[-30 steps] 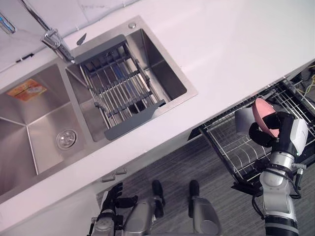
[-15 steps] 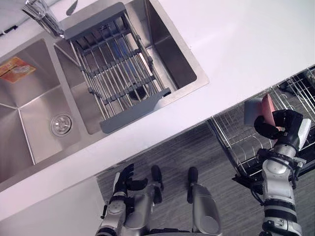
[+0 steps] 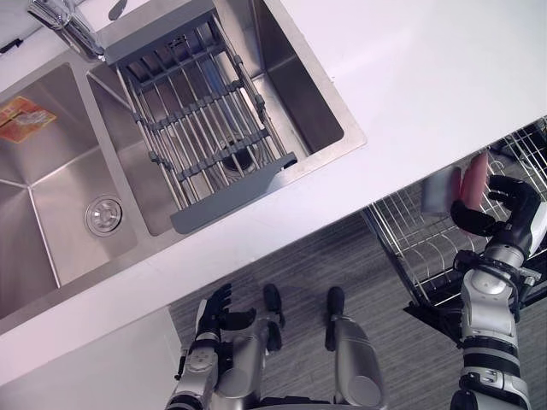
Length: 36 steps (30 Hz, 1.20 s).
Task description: Walk over to the sink, pick up the cup, carry it to the dishwasher, place the cup inside the dishwasher, then close the dishwasher door
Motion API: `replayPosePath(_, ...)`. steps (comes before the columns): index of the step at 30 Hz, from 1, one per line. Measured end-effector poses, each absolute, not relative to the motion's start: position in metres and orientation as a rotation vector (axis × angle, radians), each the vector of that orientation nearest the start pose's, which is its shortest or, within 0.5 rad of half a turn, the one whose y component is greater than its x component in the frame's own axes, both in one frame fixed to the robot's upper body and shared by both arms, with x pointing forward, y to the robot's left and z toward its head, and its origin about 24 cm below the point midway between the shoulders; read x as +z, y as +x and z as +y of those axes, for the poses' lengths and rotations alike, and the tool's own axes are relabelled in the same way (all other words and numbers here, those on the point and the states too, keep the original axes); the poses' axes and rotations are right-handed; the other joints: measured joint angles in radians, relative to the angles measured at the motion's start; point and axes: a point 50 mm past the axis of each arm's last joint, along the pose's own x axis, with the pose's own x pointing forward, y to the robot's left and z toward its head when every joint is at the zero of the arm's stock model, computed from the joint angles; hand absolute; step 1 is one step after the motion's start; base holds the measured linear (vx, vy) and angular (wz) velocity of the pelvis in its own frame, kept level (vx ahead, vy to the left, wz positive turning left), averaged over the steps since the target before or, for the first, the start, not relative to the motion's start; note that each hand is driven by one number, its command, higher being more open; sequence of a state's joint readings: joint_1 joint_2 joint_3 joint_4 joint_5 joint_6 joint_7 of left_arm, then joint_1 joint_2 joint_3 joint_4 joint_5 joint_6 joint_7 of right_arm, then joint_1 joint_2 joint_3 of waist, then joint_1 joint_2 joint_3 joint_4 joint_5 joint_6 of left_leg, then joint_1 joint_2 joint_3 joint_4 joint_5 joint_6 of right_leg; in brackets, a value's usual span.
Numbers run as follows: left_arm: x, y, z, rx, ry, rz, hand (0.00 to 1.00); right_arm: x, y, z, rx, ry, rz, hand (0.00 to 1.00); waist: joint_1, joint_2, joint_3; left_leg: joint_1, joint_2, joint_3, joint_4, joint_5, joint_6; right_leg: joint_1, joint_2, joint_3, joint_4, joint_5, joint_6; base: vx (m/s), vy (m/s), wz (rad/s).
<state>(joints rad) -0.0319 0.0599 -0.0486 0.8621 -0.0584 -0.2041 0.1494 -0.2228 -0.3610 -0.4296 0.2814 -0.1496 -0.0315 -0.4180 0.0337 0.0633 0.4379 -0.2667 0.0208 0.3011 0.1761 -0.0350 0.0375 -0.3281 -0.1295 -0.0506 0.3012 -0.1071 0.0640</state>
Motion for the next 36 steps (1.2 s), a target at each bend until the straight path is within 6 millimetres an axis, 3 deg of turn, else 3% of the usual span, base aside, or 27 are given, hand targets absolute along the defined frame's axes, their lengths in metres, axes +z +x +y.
replayPosePath(7, -0.109, 0.196, 0.163, 0.131, 0.063, 0.61, 0.9, 0.112, 0.251, -0.323, -0.859, -0.397, -0.212, 0.9, 0.008, 0.0, 0.001, 0.002, 0.003, 0.003, 0.001, -0.002, -0.003, 0.0, 0.004, 0.004, -0.001, 0.0, 0.0, 0.0, 0.0, 0.0)
replayPosePath(11, -0.109, 0.197, 0.159, 0.128, 0.052, 0.608, 0.9, 0.111, 0.248, -0.315, -0.862, -0.375, -0.229, 0.9, 0.008, -0.001, 0.001, 0.006, 0.006, 0.006, 0.005, -0.005, -0.005, 0.004, 0.006, 0.008, -0.001, 0.0, 0.0, -0.01, 0.001, -0.02)
replayPosePath(19, -0.108, 0.2, 0.153, 0.122, 0.037, 0.604, 0.9, 0.103, 0.212, -0.299, -0.883, -0.393, -0.242, 0.9, 0.006, -0.003, 0.002, 0.027, 0.017, 0.006, 0.022, -0.025, -0.007, 0.039, 0.015, 0.005, -0.014, -0.001, -0.001, 0.0, 0.0, 0.0)
replayPosePath(27, -0.111, 0.197, 0.157, 0.146, 0.028, 0.633, 0.9, 0.058, 0.16, -0.293, -0.953, -0.297, -0.074, 0.9, -0.005, -0.027, -0.01, 0.061, 0.044, 0.01, 0.083, -0.091, -0.015, 0.121, 0.03, -0.003, -0.052, -0.012, -0.001, 0.05, 0.004, -0.02)
replayPosePath(34, -0.119, 0.187, 0.163, 0.144, 0.044, 0.699, 0.9, 0.02, 0.127, -0.291, -0.966, -0.063, 0.068, 0.9, -0.024, -0.092, -0.074, 0.123, 0.069, 0.046, 0.122, -0.144, -0.027, 0.192, 0.048, 0.022, -0.083, -0.021, 0.005, 0.07, 0.006, -0.15)
replayPosePath(36, -0.122, 0.182, 0.162, 0.142, 0.045, 0.716, 0.9, 0.011, 0.121, -0.295, -0.975, -0.007, 0.092, 0.9, -0.027, -0.1, -0.098, 0.134, 0.073, 0.059, 0.129, -0.158, -0.027, 0.202, 0.051, 0.033, -0.09, -0.022, 0.005, 0.03, 0.011, -0.26)
